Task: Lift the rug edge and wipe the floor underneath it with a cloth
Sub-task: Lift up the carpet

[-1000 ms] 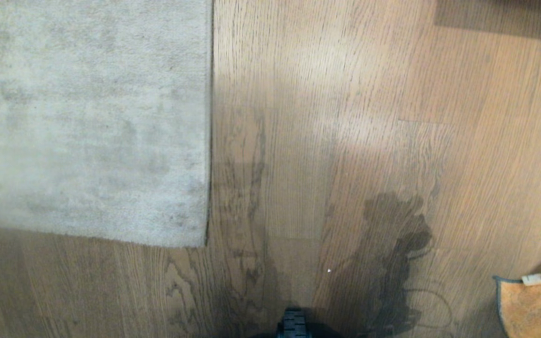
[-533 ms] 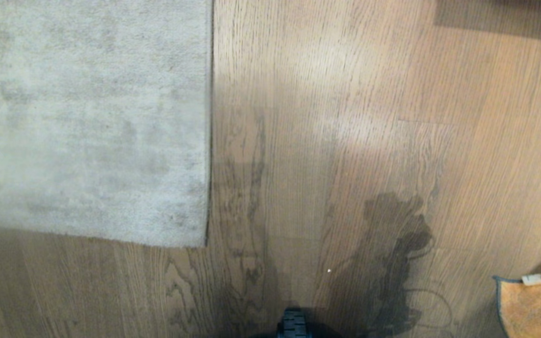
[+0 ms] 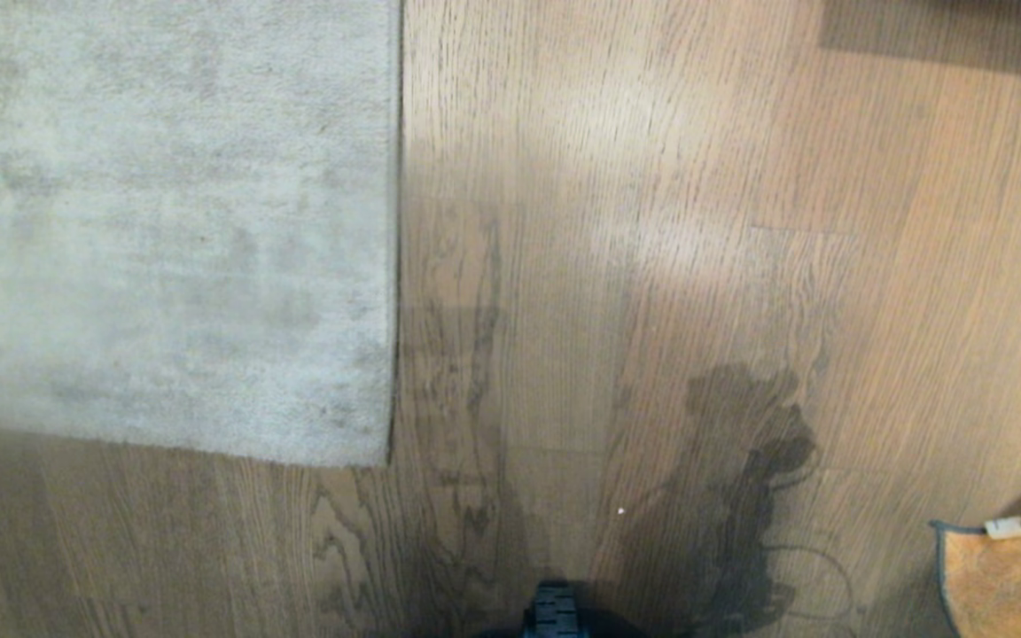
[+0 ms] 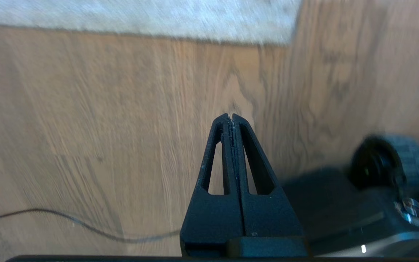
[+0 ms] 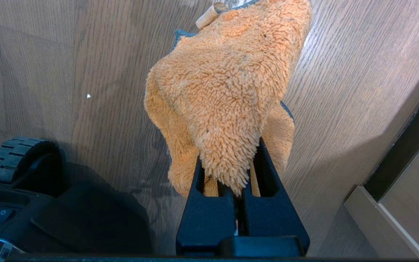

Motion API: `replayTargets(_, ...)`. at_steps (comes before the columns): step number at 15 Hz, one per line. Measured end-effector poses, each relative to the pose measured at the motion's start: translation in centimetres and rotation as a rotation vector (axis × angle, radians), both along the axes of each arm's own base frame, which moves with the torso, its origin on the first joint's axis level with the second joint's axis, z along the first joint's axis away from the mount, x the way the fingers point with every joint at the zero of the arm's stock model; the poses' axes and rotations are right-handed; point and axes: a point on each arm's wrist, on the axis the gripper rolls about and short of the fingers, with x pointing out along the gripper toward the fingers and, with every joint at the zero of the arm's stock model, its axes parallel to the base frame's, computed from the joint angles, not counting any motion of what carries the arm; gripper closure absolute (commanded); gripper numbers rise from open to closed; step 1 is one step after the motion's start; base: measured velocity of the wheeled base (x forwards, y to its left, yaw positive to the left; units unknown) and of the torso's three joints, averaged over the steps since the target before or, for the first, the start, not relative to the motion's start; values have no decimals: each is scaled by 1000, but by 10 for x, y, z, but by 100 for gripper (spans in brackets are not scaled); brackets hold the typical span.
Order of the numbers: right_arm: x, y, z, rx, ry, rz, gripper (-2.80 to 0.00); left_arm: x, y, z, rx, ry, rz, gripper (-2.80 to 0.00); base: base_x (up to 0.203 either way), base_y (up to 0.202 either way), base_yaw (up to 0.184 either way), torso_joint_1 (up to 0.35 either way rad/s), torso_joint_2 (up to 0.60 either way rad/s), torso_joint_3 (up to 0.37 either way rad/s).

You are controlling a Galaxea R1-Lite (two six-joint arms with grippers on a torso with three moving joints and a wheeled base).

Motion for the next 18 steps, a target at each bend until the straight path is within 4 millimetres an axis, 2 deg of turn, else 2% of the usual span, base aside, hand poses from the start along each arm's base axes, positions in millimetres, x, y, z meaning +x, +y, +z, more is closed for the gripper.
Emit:
replayTargets(4, 0, 0, 0, 0, 0, 0, 0, 13, 0, 21, 13, 110, -60, 0, 0, 0, 0, 0, 0, 0)
replayTargets(8, 0, 0, 0, 0, 0, 0, 0, 38, -3, 46, 21, 234, -108, 0, 0, 0, 0, 0, 0, 0)
replayTargets(11, 0, 0, 0, 0, 0, 0, 0, 69, -12, 67, 42, 333, -197, 0, 0, 0, 0, 0, 0, 0)
replayTargets(14, 0, 0, 0, 0, 0, 0, 0, 108, -29, 86, 70, 410, -278, 0, 0, 0, 0, 0, 0, 0)
replayTargets(17, 0, 0, 0, 1, 0, 0, 0, 148, -47, 95, 98, 473, -312, 0, 0, 0, 0, 0, 0, 0)
replayTargets(18, 0, 0, 0, 1, 0, 0, 0, 161, -53, 95, 106, 485, -315, -280, 0, 0, 0, 0, 0, 0)
